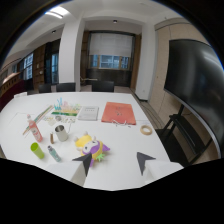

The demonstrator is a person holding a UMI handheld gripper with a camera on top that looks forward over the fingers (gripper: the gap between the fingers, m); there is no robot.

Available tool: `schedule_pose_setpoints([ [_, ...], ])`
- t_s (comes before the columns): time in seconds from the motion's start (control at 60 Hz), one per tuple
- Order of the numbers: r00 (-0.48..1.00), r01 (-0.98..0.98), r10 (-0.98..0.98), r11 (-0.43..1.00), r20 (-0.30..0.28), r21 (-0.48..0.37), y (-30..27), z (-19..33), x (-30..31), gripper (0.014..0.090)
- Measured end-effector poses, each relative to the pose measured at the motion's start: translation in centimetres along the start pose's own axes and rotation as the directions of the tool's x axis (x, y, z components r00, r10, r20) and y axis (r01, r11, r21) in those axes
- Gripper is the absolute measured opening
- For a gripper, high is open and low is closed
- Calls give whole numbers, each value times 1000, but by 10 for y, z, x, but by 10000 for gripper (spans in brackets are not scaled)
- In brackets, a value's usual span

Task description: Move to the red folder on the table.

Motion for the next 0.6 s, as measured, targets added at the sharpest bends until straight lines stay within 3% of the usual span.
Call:
schedule_pose_setpoints([
  [0.367, 999, 8, -6, 999, -43, 33, 9, -15, -3, 856],
  [0.6, 998, 30, -28, 999, -58, 33, -4, 23, 3, 857],
])
